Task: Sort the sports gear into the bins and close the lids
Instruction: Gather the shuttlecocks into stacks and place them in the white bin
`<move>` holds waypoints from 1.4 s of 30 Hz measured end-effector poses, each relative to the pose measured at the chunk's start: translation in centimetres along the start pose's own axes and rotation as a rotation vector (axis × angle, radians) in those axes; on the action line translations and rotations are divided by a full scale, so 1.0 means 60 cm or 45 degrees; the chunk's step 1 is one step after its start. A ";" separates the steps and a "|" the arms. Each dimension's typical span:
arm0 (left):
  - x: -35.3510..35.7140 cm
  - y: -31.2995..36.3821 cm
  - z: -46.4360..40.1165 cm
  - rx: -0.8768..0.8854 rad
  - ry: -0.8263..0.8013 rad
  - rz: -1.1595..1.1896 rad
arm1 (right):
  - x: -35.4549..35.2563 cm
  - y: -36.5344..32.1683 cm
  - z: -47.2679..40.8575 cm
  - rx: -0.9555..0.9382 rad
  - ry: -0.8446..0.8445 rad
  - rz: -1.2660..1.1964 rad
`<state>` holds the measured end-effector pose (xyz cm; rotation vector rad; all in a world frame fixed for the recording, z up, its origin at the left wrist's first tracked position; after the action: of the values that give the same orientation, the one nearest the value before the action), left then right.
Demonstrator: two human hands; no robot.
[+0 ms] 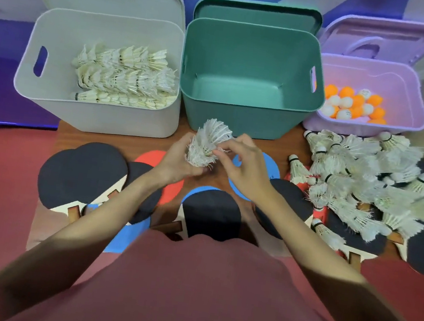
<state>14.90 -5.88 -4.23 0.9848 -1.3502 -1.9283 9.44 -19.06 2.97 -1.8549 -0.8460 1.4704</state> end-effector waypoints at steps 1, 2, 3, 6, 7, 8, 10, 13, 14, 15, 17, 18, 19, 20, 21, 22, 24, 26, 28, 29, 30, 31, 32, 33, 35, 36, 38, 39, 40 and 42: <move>0.010 0.007 -0.003 0.027 -0.001 0.006 | -0.006 0.010 0.006 0.030 0.022 -0.010; 0.020 0.013 -0.005 0.046 -0.005 0.009 | -0.014 0.020 0.010 0.055 0.043 -0.014; 0.030 0.016 -0.007 0.051 -0.008 0.010 | -0.021 0.029 0.015 0.076 0.056 -0.015; 0.059 0.017 -0.015 0.022 -0.012 0.008 | -0.051 0.045 0.026 0.099 0.095 -0.027; 0.069 0.017 -0.018 0.008 -0.016 0.014 | -0.064 0.044 0.031 0.075 0.120 -0.026; 0.076 0.015 -0.021 -0.010 -0.014 0.020 | -0.081 0.041 0.036 0.040 0.155 -0.017; 0.089 0.011 -0.027 -0.038 -0.010 0.026 | -0.119 0.053 0.049 0.008 0.267 0.009; 0.103 0.009 -0.025 -0.051 -0.035 0.041 | -0.168 0.141 0.071 0.314 0.432 0.155; 0.108 0.007 -0.022 -0.063 -0.044 0.046 | -0.176 0.182 0.080 0.517 0.407 0.236; 0.112 0.006 -0.020 -0.076 -0.053 0.049 | -0.179 0.221 0.093 0.724 0.331 0.317; 0.119 0.006 -0.014 -0.088 -0.057 0.052 | -0.172 0.273 0.119 1.016 0.119 0.425; 0.120 0.007 -0.013 -0.088 -0.054 0.051 | -0.167 0.289 0.126 1.080 0.054 0.441; 0.122 0.006 -0.012 -0.090 -0.052 0.051 | -0.161 0.301 0.128 1.112 0.020 0.427; 0.122 0.007 -0.012 -0.091 -0.050 0.053 | -0.153 0.309 0.128 1.127 0.003 0.376; 0.122 0.007 -0.012 -0.091 -0.048 0.048 | -0.144 0.318 0.125 1.145 0.003 0.289; 0.122 0.009 -0.012 -0.084 -0.048 0.039 | -0.134 0.328 0.123 1.181 0.022 0.172; 0.121 0.010 -0.013 -0.073 -0.046 0.015 | -0.121 0.341 0.120 1.268 0.150 -0.123; 0.119 0.011 -0.013 -0.073 -0.043 0.003 | -0.118 0.350 0.115 1.268 0.316 -0.279; 0.114 0.011 -0.013 -0.074 -0.043 -0.005 | -0.126 0.343 0.106 1.172 0.424 -0.251; 0.111 0.008 -0.013 -0.075 -0.043 -0.010 | -0.134 0.329 0.099 1.079 0.454 -0.188; 0.107 0.006 -0.012 -0.075 -0.041 -0.020 | -0.146 0.303 0.089 0.951 0.469 -0.116; 0.104 0.003 -0.010 -0.079 -0.037 -0.029 | -0.157 0.271 0.079 0.791 0.480 -0.070; 0.101 0.000 -0.009 -0.087 -0.032 -0.033 | -0.169 0.233 0.071 0.629 0.489 -0.052; 0.099 -0.004 -0.008 -0.100 -0.026 -0.036 | -0.179 0.194 0.069 0.480 0.485 -0.060; 0.100 -0.007 -0.006 -0.126 -0.030 -0.048 | -0.193 0.128 0.073 0.280 0.454 -0.064; 0.103 -0.006 -0.004 -0.137 -0.043 -0.047 | -0.195 0.104 0.077 0.233 0.420 -0.052; 0.114 -0.001 -0.002 -0.141 -0.080 -0.016 | -0.182 0.069 0.079 0.200 0.254 0.035; 0.120 0.006 -0.001 -0.123 -0.095 0.000 | -0.168 0.059 0.080 0.195 0.128 0.101; 0.128 0.013 -0.001 -0.103 -0.111 0.006 | -0.154 0.054 0.081 0.186 0.015 0.174; 0.143 0.025 0.000 -0.086 -0.150 0.008 | -0.138 0.045 0.085 0.117 -0.082 0.291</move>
<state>10.18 -13.21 -4.86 0.8457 -1.3413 -2.0407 3.28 -26.86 4.68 -1.8928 -0.6004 1.6869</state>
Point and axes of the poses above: each hand's wrist, its own z-axis away from the middle knuckle, its own x-axis out of the palm, y = z × x, the point moved 8 cm from there along -z, towards the middle knuckle, and after that the axes turned 3 degrees about -z, right-handed, at the moved point
